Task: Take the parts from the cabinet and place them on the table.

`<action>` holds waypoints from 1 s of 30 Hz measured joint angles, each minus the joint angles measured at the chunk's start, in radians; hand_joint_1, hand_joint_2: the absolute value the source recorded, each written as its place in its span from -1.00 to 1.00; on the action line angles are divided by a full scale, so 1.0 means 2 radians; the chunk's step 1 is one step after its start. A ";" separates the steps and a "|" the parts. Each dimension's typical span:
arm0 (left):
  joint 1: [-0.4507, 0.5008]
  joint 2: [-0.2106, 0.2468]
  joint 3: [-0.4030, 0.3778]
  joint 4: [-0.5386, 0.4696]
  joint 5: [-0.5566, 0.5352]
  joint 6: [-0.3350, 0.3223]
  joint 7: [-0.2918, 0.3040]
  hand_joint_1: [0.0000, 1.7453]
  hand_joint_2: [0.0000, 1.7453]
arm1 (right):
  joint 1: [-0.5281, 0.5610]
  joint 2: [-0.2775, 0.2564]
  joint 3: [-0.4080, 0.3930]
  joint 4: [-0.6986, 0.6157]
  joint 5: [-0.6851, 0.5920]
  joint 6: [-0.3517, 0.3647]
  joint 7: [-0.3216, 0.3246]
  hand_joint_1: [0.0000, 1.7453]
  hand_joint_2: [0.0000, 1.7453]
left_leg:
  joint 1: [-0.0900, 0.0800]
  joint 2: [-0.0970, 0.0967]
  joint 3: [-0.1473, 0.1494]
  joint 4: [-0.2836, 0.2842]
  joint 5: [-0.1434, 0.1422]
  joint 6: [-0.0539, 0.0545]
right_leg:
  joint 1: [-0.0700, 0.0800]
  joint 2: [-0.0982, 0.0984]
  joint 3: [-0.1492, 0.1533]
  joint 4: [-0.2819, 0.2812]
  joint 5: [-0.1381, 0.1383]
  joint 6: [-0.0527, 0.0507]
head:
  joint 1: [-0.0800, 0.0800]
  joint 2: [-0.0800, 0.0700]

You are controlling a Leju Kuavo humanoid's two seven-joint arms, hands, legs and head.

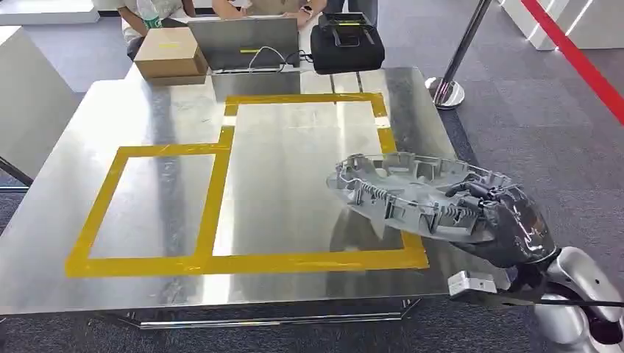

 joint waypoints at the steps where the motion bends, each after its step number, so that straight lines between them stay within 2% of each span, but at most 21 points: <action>1: 0.000 0.000 0.000 0.000 -0.003 -0.002 -0.002 -1.00 1.00 | 0.000 0.000 0.007 0.018 0.022 -0.009 0.004 1.00 1.00 | 0.000 0.000 0.000 0.000 0.000 0.000 | 0.000 0.000 0.000 0.000 0.000 0.000 | 0.000 0.000; 4: 0.000 -0.001 -0.001 0.000 -0.007 -0.008 -0.014 -1.00 1.00 | -0.035 0.000 0.041 0.099 0.067 -0.015 0.016 1.00 1.00 | 0.000 0.003 0.001 0.000 0.000 0.000 | 0.000 0.002 0.000 0.000 0.001 0.001 | 0.000 0.000; 6: 0.000 -0.001 -0.001 0.000 -0.008 -0.013 -0.023 -1.00 1.00 | -0.086 0.004 0.079 0.175 0.087 -0.015 0.020 1.00 1.00 | 0.000 0.004 0.001 0.000 0.000 0.000 | 0.000 0.003 0.001 0.000 0.001 0.001 | 0.000 0.000; 11: -0.001 -0.001 -0.001 0.000 -0.010 -0.017 -0.030 -1.00 1.00 | -0.176 0.030 0.153 0.306 0.099 -0.015 0.026 1.00 1.00 | 0.000 0.003 0.003 0.000 0.000 0.000 | 0.000 0.003 0.002 0.000 0.002 0.001 | 0.000 0.000; 18: -0.002 -0.002 -0.001 0.000 -0.014 -0.011 -0.036 -1.00 1.00 | -0.301 0.111 0.243 0.468 0.117 -0.017 0.036 1.00 1.00 | 0.000 0.008 0.005 0.000 0.000 0.000 | 0.001 0.007 0.002 0.000 0.002 0.001 | 0.000 0.000; 26: -0.002 -0.005 0.000 0.000 -0.015 -0.012 -0.040 -1.00 1.00 | -0.363 0.202 0.311 0.553 0.133 -0.022 0.031 1.00 1.00 | 0.000 0.008 0.005 0.000 0.001 -0.001 | 0.001 0.007 0.002 0.001 0.002 0.000 | 0.000 0.000; 30: -0.002 -0.005 0.000 0.000 -0.015 -0.012 -0.040 -1.00 1.00 | -0.371 0.232 0.329 0.568 0.133 -0.019 0.030 1.00 1.00 | 0.000 0.007 0.005 0.000 0.001 -0.001 | 0.001 0.006 0.002 0.000 0.002 0.000 | 0.000 0.000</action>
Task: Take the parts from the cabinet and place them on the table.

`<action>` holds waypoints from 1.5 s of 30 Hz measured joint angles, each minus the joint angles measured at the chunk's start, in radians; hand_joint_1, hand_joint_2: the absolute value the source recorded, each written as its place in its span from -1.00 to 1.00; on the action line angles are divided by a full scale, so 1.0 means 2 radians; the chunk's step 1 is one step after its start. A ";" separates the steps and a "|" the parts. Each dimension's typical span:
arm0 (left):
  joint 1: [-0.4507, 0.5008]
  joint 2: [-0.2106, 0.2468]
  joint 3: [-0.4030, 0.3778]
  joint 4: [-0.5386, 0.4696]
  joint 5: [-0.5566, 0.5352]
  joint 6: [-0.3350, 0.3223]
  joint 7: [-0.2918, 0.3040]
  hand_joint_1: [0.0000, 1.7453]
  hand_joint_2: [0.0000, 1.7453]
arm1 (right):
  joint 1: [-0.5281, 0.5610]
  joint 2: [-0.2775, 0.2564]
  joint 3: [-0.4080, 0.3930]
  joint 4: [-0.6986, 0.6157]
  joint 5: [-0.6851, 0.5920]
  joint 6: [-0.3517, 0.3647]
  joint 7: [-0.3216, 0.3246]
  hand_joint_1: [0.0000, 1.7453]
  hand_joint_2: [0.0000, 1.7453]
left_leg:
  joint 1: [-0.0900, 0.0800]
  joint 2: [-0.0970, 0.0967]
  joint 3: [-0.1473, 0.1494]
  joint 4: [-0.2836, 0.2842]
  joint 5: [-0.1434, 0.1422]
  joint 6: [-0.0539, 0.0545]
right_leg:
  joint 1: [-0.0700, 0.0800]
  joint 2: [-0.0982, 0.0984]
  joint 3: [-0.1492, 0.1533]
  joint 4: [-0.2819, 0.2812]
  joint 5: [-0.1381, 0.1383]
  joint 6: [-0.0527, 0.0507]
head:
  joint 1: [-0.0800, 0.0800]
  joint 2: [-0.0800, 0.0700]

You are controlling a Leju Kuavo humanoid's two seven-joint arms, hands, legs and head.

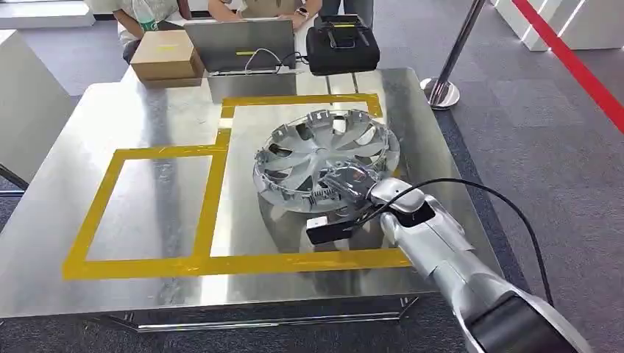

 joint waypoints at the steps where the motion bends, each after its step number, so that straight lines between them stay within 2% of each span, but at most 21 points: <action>1: 0.000 0.000 0.000 0.000 0.000 0.000 0.000 -1.00 1.00 | -0.001 0.004 0.004 0.002 0.000 0.000 0.000 1.00 1.00 | 0.000 0.000 0.000 0.000 0.000 0.000 | 0.000 0.000 0.000 0.000 0.000 0.000 | 0.000 0.000; 12: -0.004 0.000 -0.002 0.000 -0.010 -0.002 0.007 -1.00 1.00 | -0.016 0.047 0.033 0.019 -0.016 0.022 0.006 1.00 1.00 | 0.000 0.001 0.001 0.000 0.000 -0.001 | 0.000 0.001 0.000 0.000 0.000 0.000 | 0.000 0.000; 13: -0.004 0.000 -0.002 0.000 -0.012 -0.004 0.007 -1.00 1.00 | -0.017 0.047 0.034 0.021 -0.019 0.022 0.007 -1.00 -1.00 | 0.000 0.001 0.001 0.000 0.000 -0.001 | 0.000 0.001 0.001 0.000 0.000 0.000 | 0.000 0.000; 16: -0.004 0.000 -0.006 0.000 -0.015 -0.004 0.009 -1.00 1.00 | -0.019 0.047 0.037 0.030 -0.025 0.022 0.008 -1.00 -1.00 | 0.000 0.001 0.000 0.000 0.000 -0.001 | 0.000 0.001 0.001 0.000 0.000 0.000 | 0.000 0.000; 17: -0.005 0.000 -0.006 0.000 -0.015 -0.002 0.011 -1.00 -1.00 | -0.019 0.046 0.038 0.033 -0.027 0.022 0.008 -1.00 -1.00 | 0.000 0.001 0.000 0.000 0.000 -0.001 | 0.000 0.001 0.001 0.000 0.000 0.000 | 0.000 0.000; 28: -0.005 -0.001 -0.007 0.000 -0.015 -0.001 0.009 -1.00 -1.00 | -0.031 0.046 0.047 0.051 -0.036 0.022 0.011 -1.00 -1.00 | 0.000 0.001 0.000 0.000 0.000 -0.001 | 0.000 0.001 0.000 0.000 0.000 0.000 | 0.000 0.000; 35: -0.005 -0.001 -0.007 0.000 -0.011 0.003 0.008 -1.00 -1.00 | -0.049 0.042 0.043 0.054 -0.047 0.024 0.037 -1.00 -1.00 | 0.000 0.001 0.001 0.000 0.000 -0.001 | 0.000 0.001 0.000 0.000 0.000 0.000 | 0.000 0.000; 38: -0.005 -0.001 -0.007 0.000 -0.003 0.001 0.001 -1.00 -1.00 | -0.052 0.034 0.027 0.049 -0.068 0.001 0.060 -1.00 -1.00 | 0.000 0.001 0.001 0.000 0.000 -0.001 | 0.000 0.001 0.000 0.000 0.000 0.000 | 0.000 0.000; 40: -0.005 -0.001 -0.005 0.000 0.005 -0.001 -0.003 -1.00 -1.00 | -0.046 0.021 0.001 0.027 -0.094 -0.035 0.074 -1.00 -1.00 | 0.000 0.000 0.001 0.000 0.000 -0.001 | 0.000 0.000 0.001 -0.001 0.000 0.000 | 0.000 0.000; 43: -0.005 -0.002 0.001 0.000 0.015 -0.002 -0.009 -1.00 -1.00 | -0.019 -0.007 -0.061 -0.034 -0.118 -0.089 0.073 -1.00 -1.00 | 0.000 -0.001 0.001 0.000 0.000 -0.001 | 0.000 -0.001 0.001 -0.001 0.000 0.000 | 0.000 0.000; 45: -0.004 -0.003 0.006 0.000 0.022 -0.002 -0.012 -1.00 -1.00 | 0.021 -0.028 -0.119 -0.102 -0.142 -0.136 0.053 -1.00 -1.00 | 0.000 -0.003 0.000 0.000 0.000 -0.001 | 0.000 -0.002 0.001 -0.002 0.000 0.000 | 0.000 0.000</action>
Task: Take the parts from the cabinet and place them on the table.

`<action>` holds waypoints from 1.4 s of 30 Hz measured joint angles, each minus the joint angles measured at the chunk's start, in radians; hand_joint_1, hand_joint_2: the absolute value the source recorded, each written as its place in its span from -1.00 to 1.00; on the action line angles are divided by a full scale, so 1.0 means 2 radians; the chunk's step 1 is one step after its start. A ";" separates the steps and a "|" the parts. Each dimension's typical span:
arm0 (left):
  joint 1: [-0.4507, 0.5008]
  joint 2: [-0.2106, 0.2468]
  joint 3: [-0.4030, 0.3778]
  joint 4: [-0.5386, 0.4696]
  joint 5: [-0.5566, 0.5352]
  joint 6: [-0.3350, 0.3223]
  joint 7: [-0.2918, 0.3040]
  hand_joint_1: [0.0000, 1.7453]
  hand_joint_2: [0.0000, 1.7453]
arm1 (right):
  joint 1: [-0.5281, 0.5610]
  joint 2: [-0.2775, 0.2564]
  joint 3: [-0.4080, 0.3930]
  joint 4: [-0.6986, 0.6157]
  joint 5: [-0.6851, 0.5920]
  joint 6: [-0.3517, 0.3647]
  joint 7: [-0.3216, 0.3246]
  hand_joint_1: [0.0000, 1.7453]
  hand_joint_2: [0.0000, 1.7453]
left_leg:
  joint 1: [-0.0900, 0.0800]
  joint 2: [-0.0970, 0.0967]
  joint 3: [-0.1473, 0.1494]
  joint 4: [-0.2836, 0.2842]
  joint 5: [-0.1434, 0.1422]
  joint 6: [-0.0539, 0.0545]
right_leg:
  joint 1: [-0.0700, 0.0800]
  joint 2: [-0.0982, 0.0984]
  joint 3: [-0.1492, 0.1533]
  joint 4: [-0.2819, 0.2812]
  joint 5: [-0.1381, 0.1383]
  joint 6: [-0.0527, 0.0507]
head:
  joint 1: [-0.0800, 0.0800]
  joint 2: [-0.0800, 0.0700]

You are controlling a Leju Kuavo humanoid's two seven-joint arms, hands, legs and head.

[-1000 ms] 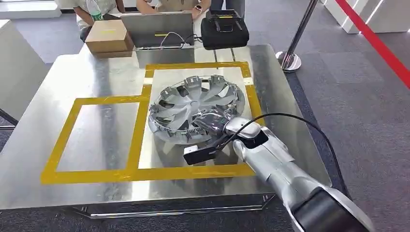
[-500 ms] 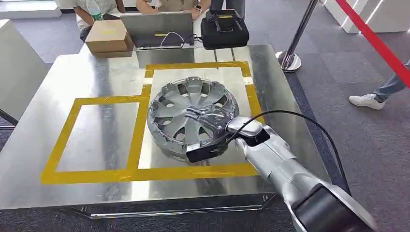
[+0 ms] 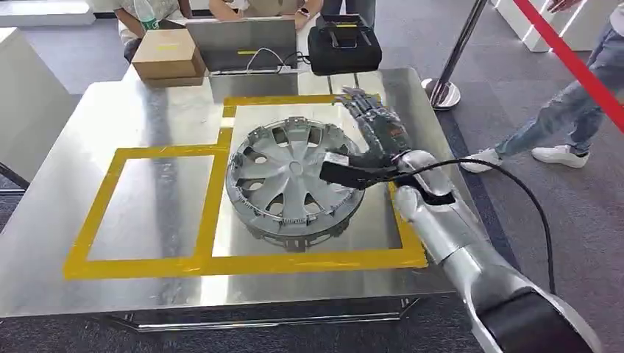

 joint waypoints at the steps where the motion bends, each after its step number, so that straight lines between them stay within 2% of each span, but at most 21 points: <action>1: 0.000 0.000 0.002 0.000 0.002 0.000 -0.001 -1.00 -1.00 | 0.025 -0.008 -0.030 -0.038 -0.014 -0.019 -0.015 -1.00 -1.00 | 0.000 -0.002 -0.001 0.000 0.000 0.000 | 0.000 -0.001 0.000 0.000 0.000 0.000 | 0.000 0.000; 9: 0.006 -0.001 0.023 -0.001 0.018 0.015 -0.002 -1.00 -1.00 | 0.247 -0.034 -0.241 -0.343 -0.163 -0.098 -0.150 -1.00 -1.00 | -0.001 -0.004 -0.002 0.002 -0.004 0.006 | -0.002 -0.004 0.001 -0.002 -0.001 0.003 | 0.000 0.000; 14: 0.008 0.000 0.028 -0.005 0.018 0.018 -0.002 -1.00 -1.00 | 0.361 -0.041 -0.323 -0.472 -0.236 -0.121 -0.168 -1.00 -1.00 | -0.002 -0.004 0.001 -0.004 0.005 0.015 | -0.003 -0.003 0.006 -0.008 0.005 0.014 | -0.001 0.000; 16: 0.007 -0.001 0.028 -0.005 0.017 0.017 -0.002 -1.00 -1.00 | 0.400 -0.050 -0.342 -0.508 -0.251 -0.132 -0.169 -1.00 -1.00 | 0.004 0.000 0.005 -0.014 0.014 0.020 | -0.003 -0.003 -0.003 0.012 -0.019 0.017 | 0.001 0.000; 19: 0.008 0.000 0.028 -0.005 0.012 0.013 -0.002 -1.00 -1.00 | 0.454 -0.059 -0.359 -0.536 -0.256 -0.141 -0.169 -1.00 -1.00 | 0.005 0.002 0.000 -0.014 0.016 0.020 | -0.006 -0.003 -0.047 0.128 -0.076 0.025 | 0.001 0.000; 20: 0.008 0.000 0.028 -0.005 0.011 0.013 -0.002 -1.00 -1.00 | 0.471 -0.060 -0.364 -0.544 -0.256 -0.142 -0.169 -1.00 -1.00 | 0.005 0.003 -0.001 -0.014 0.017 0.018 | -0.007 -0.003 -0.051 0.144 -0.077 0.027 | 0.002 0.000; 21: 0.008 0.000 0.028 -0.005 0.009 0.013 -0.002 -1.00 -1.00 | 0.482 -0.061 -0.367 -0.550 -0.256 -0.143 -0.169 -1.00 -1.00 | 0.006 0.004 -0.001 -0.013 0.017 0.017 | -0.009 -0.003 -0.042 0.134 -0.068 0.028 | 0.001 0.000; 22: 0.008 0.000 0.028 -0.005 0.008 0.012 -0.002 -1.00 -1.00 | 0.490 -0.063 -0.369 -0.555 -0.256 -0.143 -0.169 -1.00 -1.00 | 0.008 0.004 -0.001 -0.013 0.017 0.016 | -0.011 -0.003 -0.021 0.100 -0.049 0.030 | 0.002 0.000; 24: 0.008 0.000 0.028 -0.005 0.008 0.011 -0.002 -1.00 -1.00 | 0.499 -0.065 -0.373 -0.564 -0.255 -0.143 -0.169 -1.00 -1.00 | 0.012 0.005 -0.001 -0.006 0.014 0.008 | -0.017 -0.005 0.036 0.002 -0.016 0.036 | 0.002 0.000; 25: 0.007 0.003 0.028 -0.008 0.008 0.011 -0.002 -1.00 -1.00 | 0.502 -0.065 -0.375 -0.566 -0.255 -0.143 -0.169 -1.00 -1.00 | 0.009 0.005 -0.006 -0.003 0.013 0.003 | -0.014 -0.002 0.048 -0.010 -0.029 0.037 | 0.003 0.000; 26: 0.007 0.002 0.028 -0.008 0.008 0.011 -0.002 -1.00 -1.00 | 0.507 -0.067 -0.376 -0.569 -0.255 -0.143 -0.169 -1.00 -1.00 | 0.009 0.004 -0.007 -0.001 0.013 0.001 | -0.013 0.001 0.041 -0.004 -0.021 0.027 | 0.002 0.000; 30: 0.007 0.002 0.028 -0.008 0.008 0.011 -0.002 -1.00 -1.00 | 0.514 -0.068 -0.379 -0.577 -0.255 -0.144 -0.169 -1.00 -1.00 | 0.010 0.003 -0.017 0.007 0.011 -0.008 | -0.015 0.000 0.029 -0.006 -0.020 0.010 | 0.001 0.000; 31: 0.007 0.002 0.028 -0.008 0.008 0.011 -0.002 -1.00 -1.00 | 0.514 -0.067 -0.379 -0.578 -0.255 -0.144 -0.169 -1.00 -1.00 | 0.010 0.003 -0.024 0.021 -0.006 -0.009 | -0.014 -0.001 0.024 -0.006 -0.017 0.005 | 0.000 0.000; 33: 0.006 0.002 0.028 -0.008 0.008 0.011 -0.002 -1.00 -1.00 | 0.516 -0.068 -0.379 -0.582 -0.255 -0.144 -0.169 -1.00 -1.00 | 0.010 0.003 -0.055 0.096 -0.058 -0.011 | -0.012 -0.002 0.013 -0.005 -0.010 -0.001 | -0.001 0.000; 34: 0.006 0.002 0.028 -0.008 0.008 0.011 -0.002 -1.00 -1.00 | 0.517 -0.068 -0.380 -0.582 -0.255 -0.144 -0.169 -1.00 -1.00 | 0.010 0.003 -0.067 0.132 -0.076 -0.011 | -0.010 -0.002 0.008 -0.005 -0.006 -0.002 | -0.001 0.000; 35: 0.006 0.002 0.028 -0.008 0.006 0.011 -0.002 -1.00 -1.00 | 0.520 -0.067 -0.380 -0.582 -0.254 -0.143 -0.169 -1.00 -1.00 | 0.010 0.002 -0.073 0.153 -0.081 -0.010 | -0.009 -0.003 0.003 -0.005 -0.002 -0.003 | -0.001 0.000; 37: 0.006 0.001 0.027 -0.008 0.005 0.008 -0.002 -1.00 -1.00 | 0.529 -0.067 -0.380 -0.581 -0.255 -0.143 -0.169 -1.00 -1.00 | 0.009 0.002 -0.053 0.131 -0.055 -0.005 | -0.006 -0.003 -0.005 -0.005 0.005 -0.002 | -0.002 0.000; 39: 0.005 0.002 0.026 -0.008 0.004 0.008 -0.002 -1.00 -1.00 | 0.534 -0.068 -0.380 -0.581 -0.262 -0.140 -0.169 -1.00 -1.00 | 0.004 0.002 0.002 0.046 -0.019 0.006 | -0.003 -0.003 -0.013 -0.005 0.013 -0.002 | -0.001 0.000; 40: 0.003 0.003 0.025 -0.008 0.004 0.008 -0.002 -1.00 -1.00 | 0.534 -0.069 -0.379 -0.581 -0.266 -0.135 -0.169 -1.00 -1.00 | 0.000 0.001 0.032 0.003 -0.018 0.013 | -0.005 -0.004 -0.013 -0.005 0.017 -0.001 | -0.001 0.000; 41: 0.000 0.003 0.025 -0.008 0.004 0.009 -0.002 -1.00 -1.00 | 0.534 -0.069 -0.379 -0.581 -0.270 -0.129 -0.169 -1.00 -1.00 | -0.003 0.003 0.045 -0.022 -0.022 0.014 | -0.001 -0.003 -0.015 -0.005 0.020 0.003 | -0.001 0.000; 42: -0.002 0.004 0.025 -0.008 0.004 0.010 -0.002 -1.00 -1.00 | 0.534 -0.069 -0.378 -0.581 -0.275 -0.120 -0.169 -1.00 -1.00 | -0.003 0.004 0.041 -0.019 -0.020 0.011 | -0.003 -0.005 -0.014 -0.007 0.025 0.006 | 0.000 0.000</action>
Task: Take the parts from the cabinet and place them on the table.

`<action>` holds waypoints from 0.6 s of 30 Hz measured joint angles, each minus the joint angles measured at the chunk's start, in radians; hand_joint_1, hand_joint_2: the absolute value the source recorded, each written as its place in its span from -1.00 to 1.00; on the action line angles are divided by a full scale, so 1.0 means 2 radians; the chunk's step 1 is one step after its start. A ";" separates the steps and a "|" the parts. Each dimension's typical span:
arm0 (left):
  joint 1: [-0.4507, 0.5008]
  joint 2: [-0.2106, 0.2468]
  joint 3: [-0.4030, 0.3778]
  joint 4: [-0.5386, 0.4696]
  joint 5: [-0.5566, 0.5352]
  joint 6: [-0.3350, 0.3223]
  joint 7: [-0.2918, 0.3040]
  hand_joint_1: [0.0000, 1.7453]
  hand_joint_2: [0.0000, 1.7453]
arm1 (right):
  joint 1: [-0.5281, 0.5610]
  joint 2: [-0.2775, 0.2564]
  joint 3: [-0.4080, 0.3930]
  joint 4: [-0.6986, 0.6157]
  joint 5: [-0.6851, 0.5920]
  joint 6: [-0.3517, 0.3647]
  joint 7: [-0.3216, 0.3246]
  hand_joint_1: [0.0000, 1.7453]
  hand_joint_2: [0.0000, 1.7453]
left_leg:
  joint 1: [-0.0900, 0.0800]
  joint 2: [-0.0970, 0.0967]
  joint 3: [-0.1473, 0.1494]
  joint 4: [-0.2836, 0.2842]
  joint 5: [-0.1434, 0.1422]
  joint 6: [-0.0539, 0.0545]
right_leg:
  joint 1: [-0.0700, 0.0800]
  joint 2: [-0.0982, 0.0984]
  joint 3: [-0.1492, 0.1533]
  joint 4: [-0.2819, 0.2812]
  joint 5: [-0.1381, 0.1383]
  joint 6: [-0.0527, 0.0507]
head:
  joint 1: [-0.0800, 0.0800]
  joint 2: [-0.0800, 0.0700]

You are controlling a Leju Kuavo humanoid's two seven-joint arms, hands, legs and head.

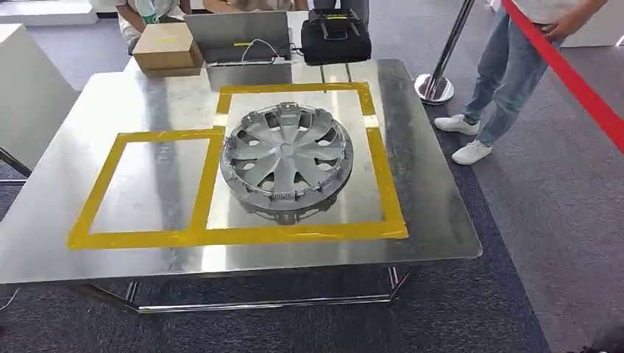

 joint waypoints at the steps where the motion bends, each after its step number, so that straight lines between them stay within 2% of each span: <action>1: -0.001 0.000 0.000 0.000 0.001 0.001 0.000 -1.00 -1.00 | -0.001 0.000 0.001 0.001 -0.003 0.007 0.000 -1.00 -1.00 | -0.002 -0.001 -0.002 0.000 0.002 0.000 | -0.002 0.000 -0.001 -0.001 0.004 0.003 | -0.002 0.000; 2: 0.000 -0.001 0.000 0.000 0.003 0.002 0.000 -1.00 -1.00 | -0.001 -0.001 0.003 0.001 -0.007 0.014 0.000 -1.00 -1.00 | -0.003 -0.001 -0.004 0.000 0.006 0.001 | -0.003 -0.001 0.000 -0.004 0.010 0.006 | -0.001 0.000; 3: 0.001 -0.003 0.000 0.001 0.003 0.003 0.000 -1.00 -1.00 | -0.003 -0.001 0.005 0.002 -0.013 0.025 0.000 -1.00 -1.00 | 0.001 0.001 -0.009 -0.004 0.017 0.004 | -0.003 -0.001 -0.003 -0.004 0.012 0.010 | -0.002 0.000; 4: 0.000 -0.004 0.000 0.001 0.003 0.004 0.001 -1.00 -1.00 | -0.003 -0.002 0.006 0.002 -0.020 0.037 0.000 -1.00 -1.00 | 0.001 0.002 -0.017 -0.004 0.023 0.007 | -0.004 0.000 -0.010 0.005 -0.009 0.011 | -0.002 0.000; 5: 0.000 -0.004 0.000 0.001 0.003 0.005 0.002 -1.00 -1.00 | -0.004 -0.003 0.007 0.002 -0.029 0.049 0.000 -1.00 -1.00 | 0.001 0.003 -0.023 -0.003 0.029 0.011 | -0.004 0.000 -0.017 0.031 -0.042 0.013 | 0.001 0.000; 6: 0.000 -0.005 0.000 0.001 0.003 0.005 0.003 -1.00 -1.00 | -0.004 -0.004 0.009 0.002 -0.039 0.061 0.000 -1.00 -1.00 | 0.001 0.004 -0.029 -0.003 0.034 0.011 | -0.004 0.000 -0.024 0.066 -0.073 0.014 | 0.001 0.000; 7: 0.000 -0.006 0.000 0.001 0.003 0.005 0.005 -1.00 -1.00 | -0.004 -0.003 0.010 0.002 -0.048 0.073 0.000 -1.00 -1.00 | 0.001 0.004 -0.036 -0.003 0.039 0.012 | -0.004 0.000 -0.031 0.103 -0.095 0.016 | 0.001 0.000; 8: 0.000 -0.007 0.000 0.001 0.004 0.006 0.006 -1.00 -1.00 | -0.004 -0.003 0.012 0.002 -0.055 0.086 0.000 -1.00 -1.00 | 0.000 0.004 -0.043 -0.002 0.044 0.012 | -0.004 0.000 -0.034 0.133 -0.104 0.018 | 0.001 0.000; 9: 0.000 -0.008 0.000 0.001 0.004 0.006 0.007 -1.00 -1.00 | -0.004 -0.003 0.014 0.002 -0.060 0.096 0.000 -1.00 -1.00 | 0.000 0.005 -0.051 0.000 0.049 0.011 | -0.004 0.000 -0.029 0.149 -0.097 0.018 | 0.001 0.000; 10: 0.000 -0.008 0.000 0.001 0.004 0.006 0.007 -1.00 -1.00 | -0.004 -0.003 0.015 0.002 -0.063 0.102 0.000 -1.00 -1.00 | 0.000 0.005 -0.059 0.003 0.053 0.011 | -0.004 0.000 -0.015 0.140 -0.081 0.017 | 0.001 0.000; 11: 0.000 -0.009 0.000 0.001 0.004 0.006 0.007 -1.00 -1.00 | -0.005 -0.003 0.015 0.002 -0.067 0.106 0.000 -1.00 -1.00 | 0.000 0.006 -0.064 0.005 0.056 0.010 | -0.004 0.000 0.004 0.119 -0.066 0.016 | 0.001 0.000; 12: 0.000 -0.009 0.000 0.001 0.004 0.006 0.006 -1.00 -1.00 | -0.008 -0.003 0.016 0.002 -0.074 0.112 0.000 -1.00 -1.00 | 0.000 0.006 -0.072 0.009 0.059 0.008 | -0.004 0.000 0.042 0.070 -0.051 0.014 | 0.001 0.000; 13: -0.001 -0.009 0.000 0.001 0.003 0.006 0.006 -1.00 -1.00 | -0.010 -0.003 0.016 0.002 -0.079 0.120 0.000 -1.00 -1.00 | 0.000 0.006 -0.073 0.014 0.061 0.006 | -0.004 0.000 0.075 0.024 -0.051 0.012 | 0.001 0.000; 14: -0.001 -0.009 0.000 0.001 0.002 0.006 0.005 -1.00 -1.00 | -0.012 -0.003 0.016 0.002 -0.085 0.129 0.000 -1.00 -1.00 | -0.002 0.005 -0.078 0.019 0.063 0.004 | -0.002 0.000 0.100 -0.019 -0.067 0.011 | 0.001 0.000; 15: -0.001 -0.009 0.000 0.001 0.000 0.006 0.005 -1.00 -1.00 | -0.012 -0.002 0.015 0.002 -0.092 0.140 0.000 -1.00 -1.00 | -0.002 0.005 -0.081 0.020 0.067 0.000 | -0.001 0.000 0.101 -0.026 -0.069 0.009 | -0.001 0.000; 16: -0.001 -0.009 0.000 0.001 -0.001 0.006 0.005 -1.00 -1.00 | -0.011 0.001 0.014 0.002 -0.098 0.153 0.000 -1.00 -1.00 | -0.001 0.005 -0.084 0.020 0.071 -0.003 | 0.001 0.000 0.097 -0.026 -0.068 0.006 | 0.001 0.000; 18: 0.000 -0.008 0.000 0.001 -0.002 0.006 0.005 -1.00 -1.00 | -0.011 0.009 0.009 0.005 -0.113 0.182 0.000 -1.00 -1.00 | 0.000 0.005 -0.087 0.020 0.077 -0.008 | 0.002 0.000 0.090 -0.025 -0.063 -0.002 | -0.001 0.000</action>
